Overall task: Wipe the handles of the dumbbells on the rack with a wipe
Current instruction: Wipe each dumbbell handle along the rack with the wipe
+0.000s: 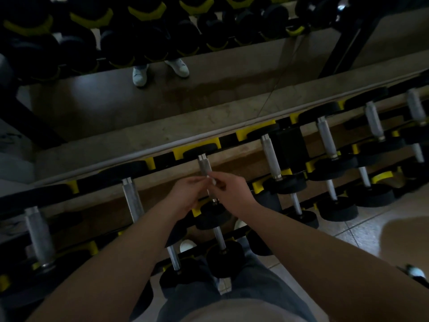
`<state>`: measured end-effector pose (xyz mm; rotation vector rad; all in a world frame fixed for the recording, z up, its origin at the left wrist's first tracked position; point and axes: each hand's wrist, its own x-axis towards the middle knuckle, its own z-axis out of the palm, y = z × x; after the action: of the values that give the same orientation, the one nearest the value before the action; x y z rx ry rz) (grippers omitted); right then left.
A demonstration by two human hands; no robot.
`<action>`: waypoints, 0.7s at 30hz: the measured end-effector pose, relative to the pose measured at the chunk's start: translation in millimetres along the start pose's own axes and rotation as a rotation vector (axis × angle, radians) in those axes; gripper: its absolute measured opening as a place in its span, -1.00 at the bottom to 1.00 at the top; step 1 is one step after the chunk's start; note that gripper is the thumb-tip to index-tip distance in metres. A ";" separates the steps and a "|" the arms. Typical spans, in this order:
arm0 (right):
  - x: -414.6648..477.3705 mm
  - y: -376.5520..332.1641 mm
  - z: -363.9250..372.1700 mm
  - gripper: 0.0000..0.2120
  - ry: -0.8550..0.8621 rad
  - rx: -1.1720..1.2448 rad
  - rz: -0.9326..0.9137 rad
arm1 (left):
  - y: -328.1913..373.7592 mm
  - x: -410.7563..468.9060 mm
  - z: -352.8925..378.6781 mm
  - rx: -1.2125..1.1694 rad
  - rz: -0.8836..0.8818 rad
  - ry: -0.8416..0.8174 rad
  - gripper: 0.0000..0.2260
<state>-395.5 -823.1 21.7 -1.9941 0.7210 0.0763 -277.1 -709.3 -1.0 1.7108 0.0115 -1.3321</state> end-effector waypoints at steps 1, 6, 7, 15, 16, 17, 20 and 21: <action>4.4 -3.3 -2.3 -0.67 0.023 -0.003 0.007 | -0.5 2.3 0.1 -0.027 -0.012 0.009 -0.79; 43.5 -17.0 -13.1 -0.74 0.168 -0.178 0.026 | 2.8 6.5 12.0 -0.237 -0.043 0.144 -0.75; 51.7 -18.1 -13.9 -0.74 0.170 -0.235 -0.016 | -0.1 6.0 13.7 -0.217 -0.060 0.126 -0.74; 48.9 6.7 -11.4 -0.76 -0.198 -0.795 -0.462 | -13.9 -3.5 6.1 -0.090 -0.064 0.123 -0.81; 43.5 9.0 -12.6 -0.74 -0.248 -0.850 -0.521 | -12.3 -5.2 5.8 -0.092 -0.062 0.135 -0.81; 38.8 9.6 -13.8 -0.71 -0.312 -0.916 -0.558 | -9.9 -7.3 6.0 -0.097 -0.058 0.143 -0.80; 33.7 15.8 -16.4 -0.68 -0.519 -1.016 -0.557 | -2.8 -12.3 10.2 -0.108 -0.081 0.177 -0.81; 32.6 17.2 -18.7 -0.71 -0.544 -0.982 -0.536 | 0.0 -14.2 12.1 -0.110 -0.090 0.186 -0.80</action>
<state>-382.0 -859.3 6.9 -2.8260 -0.3064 0.7330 -292.0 -710.2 10.1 1.7507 0.2670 -1.2101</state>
